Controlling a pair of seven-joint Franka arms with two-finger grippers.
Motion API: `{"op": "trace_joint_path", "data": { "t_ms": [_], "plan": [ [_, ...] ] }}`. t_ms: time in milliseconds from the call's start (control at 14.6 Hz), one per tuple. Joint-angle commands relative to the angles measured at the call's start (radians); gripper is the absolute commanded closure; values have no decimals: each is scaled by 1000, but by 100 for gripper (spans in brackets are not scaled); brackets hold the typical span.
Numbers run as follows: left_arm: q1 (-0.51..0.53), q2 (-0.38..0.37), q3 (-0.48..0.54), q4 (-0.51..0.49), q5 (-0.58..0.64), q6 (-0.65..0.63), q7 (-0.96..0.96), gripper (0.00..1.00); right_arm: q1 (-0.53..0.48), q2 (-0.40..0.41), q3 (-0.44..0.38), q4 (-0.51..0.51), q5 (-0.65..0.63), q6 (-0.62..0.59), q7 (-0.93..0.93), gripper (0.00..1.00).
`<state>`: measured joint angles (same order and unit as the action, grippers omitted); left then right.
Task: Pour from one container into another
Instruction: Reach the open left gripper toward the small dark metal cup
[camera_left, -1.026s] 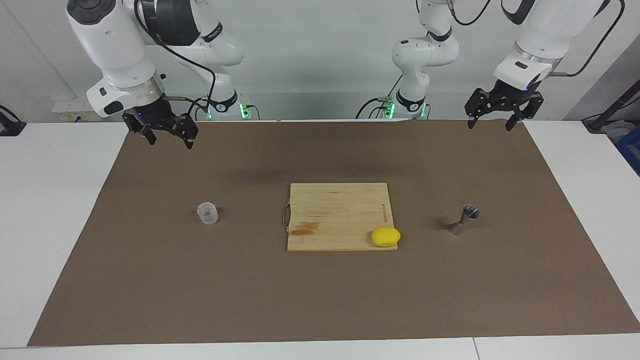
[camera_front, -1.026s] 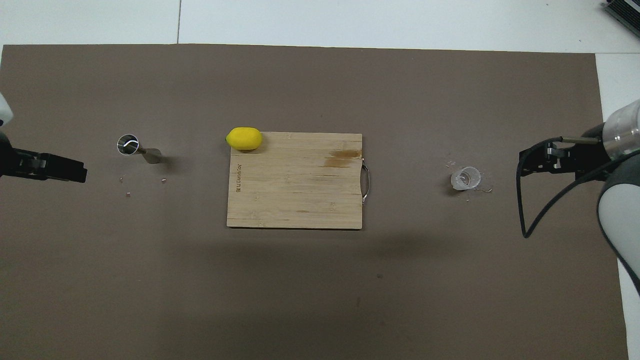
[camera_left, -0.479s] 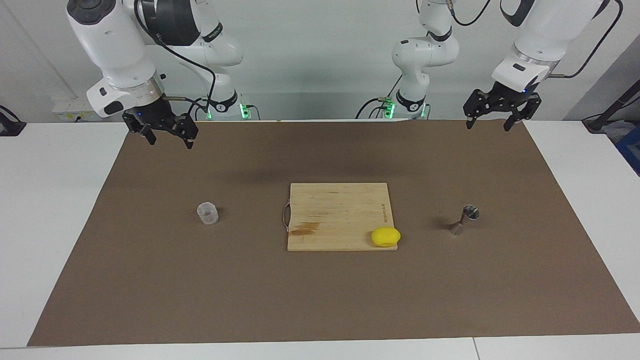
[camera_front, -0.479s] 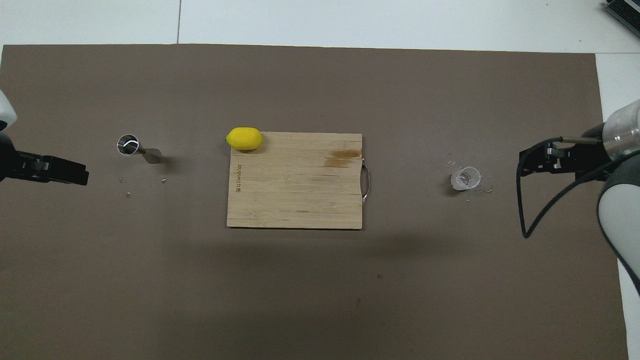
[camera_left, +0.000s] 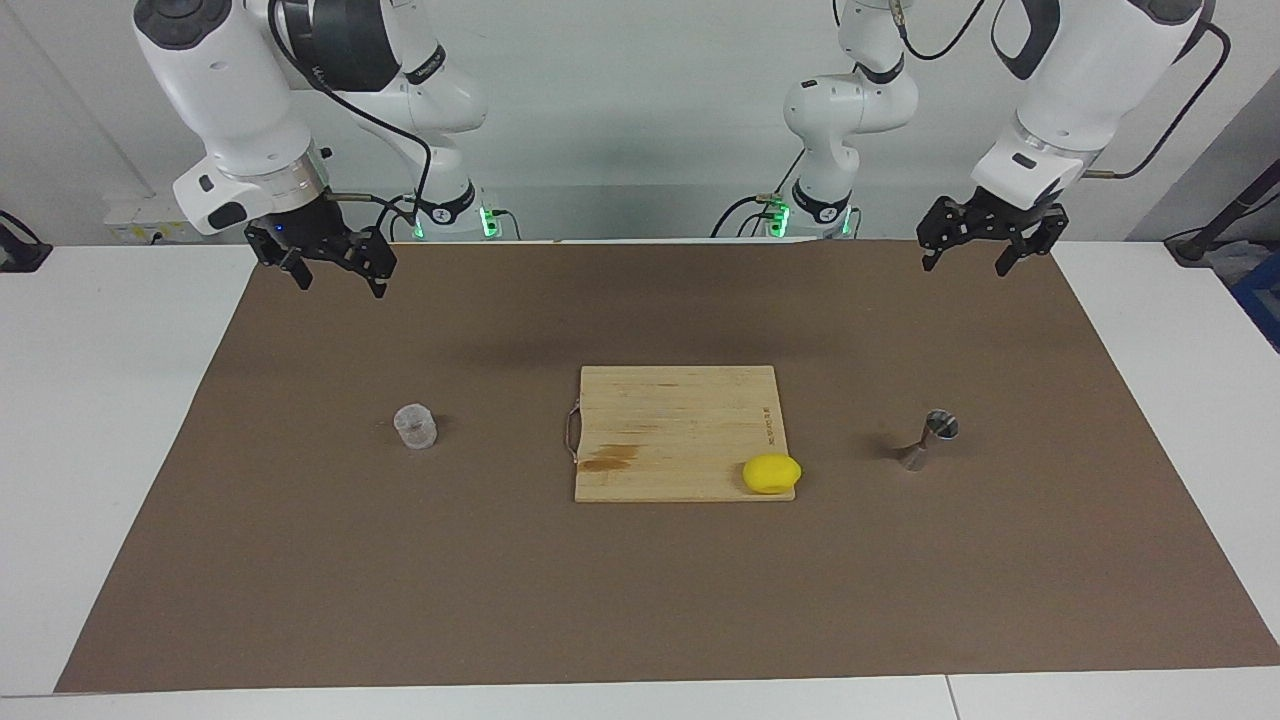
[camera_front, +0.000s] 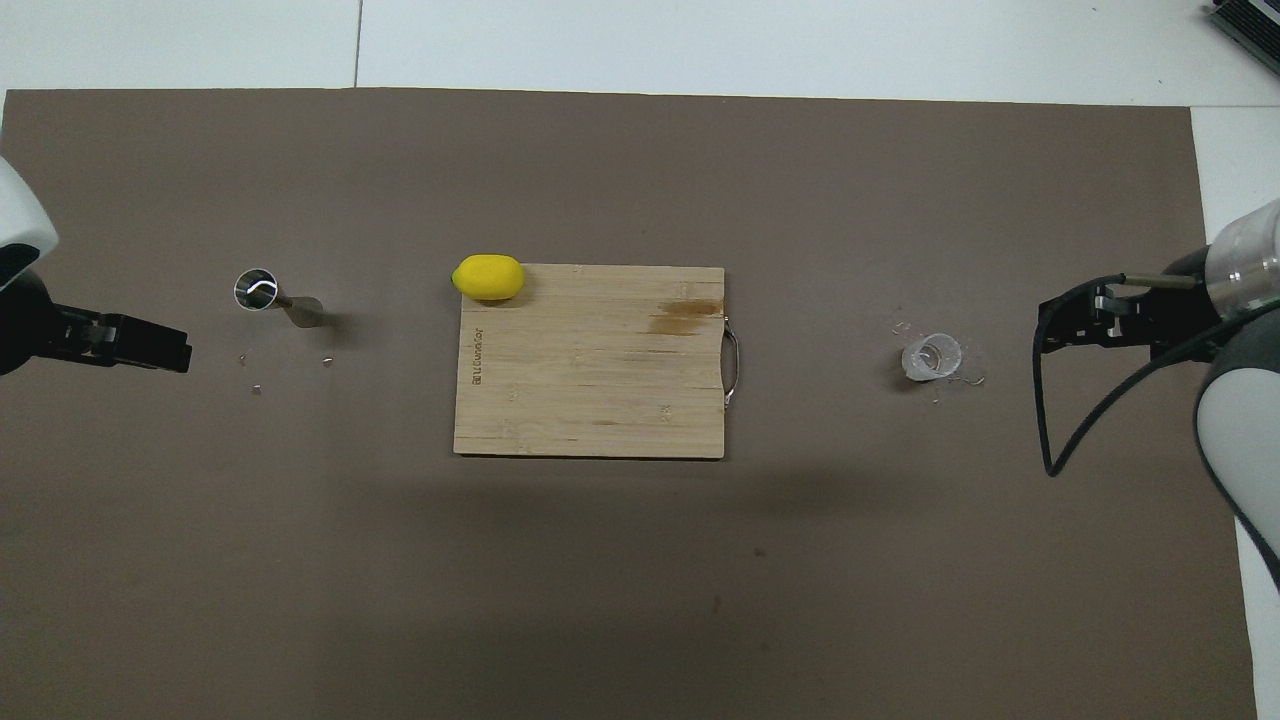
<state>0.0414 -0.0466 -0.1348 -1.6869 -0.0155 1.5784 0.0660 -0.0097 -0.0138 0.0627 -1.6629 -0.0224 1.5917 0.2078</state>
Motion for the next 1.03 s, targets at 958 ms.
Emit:
{"op": "trace_joint_path", "data": {
  "t_ms": [958],
  "plan": [
    [195,257,63,37,-398,32,-993,0,-12,-20,6,-23,1,13,1,0]
  ]
}}
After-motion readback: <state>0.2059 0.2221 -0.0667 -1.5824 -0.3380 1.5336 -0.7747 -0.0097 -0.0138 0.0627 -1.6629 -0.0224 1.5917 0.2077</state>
